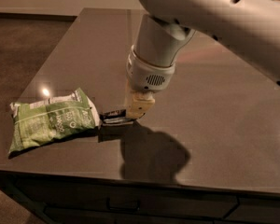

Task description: Move rxbar chocolate near green jalapeno chip bag

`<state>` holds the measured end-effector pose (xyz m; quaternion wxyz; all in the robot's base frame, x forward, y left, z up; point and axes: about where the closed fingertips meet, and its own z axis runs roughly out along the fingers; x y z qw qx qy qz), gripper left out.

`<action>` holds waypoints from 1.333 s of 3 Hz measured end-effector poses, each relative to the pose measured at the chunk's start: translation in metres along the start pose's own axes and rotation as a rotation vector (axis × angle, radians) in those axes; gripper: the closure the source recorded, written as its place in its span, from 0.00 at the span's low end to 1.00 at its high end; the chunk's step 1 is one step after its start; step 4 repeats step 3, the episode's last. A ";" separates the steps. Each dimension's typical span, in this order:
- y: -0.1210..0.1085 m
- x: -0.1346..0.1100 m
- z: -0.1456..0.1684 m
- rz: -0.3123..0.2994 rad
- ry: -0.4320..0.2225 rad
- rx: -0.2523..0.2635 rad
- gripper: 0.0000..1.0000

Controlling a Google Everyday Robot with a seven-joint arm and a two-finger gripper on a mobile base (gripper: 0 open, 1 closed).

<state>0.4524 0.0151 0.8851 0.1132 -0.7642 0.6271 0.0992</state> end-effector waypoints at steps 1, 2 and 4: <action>0.000 -0.001 0.000 -0.002 0.000 0.003 0.60; 0.000 -0.002 -0.001 -0.003 0.000 0.007 0.36; 0.001 -0.003 -0.001 -0.004 0.000 0.010 0.13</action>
Offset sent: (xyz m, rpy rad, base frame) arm -0.0003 0.0009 0.0005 0.0007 -0.0030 0.0008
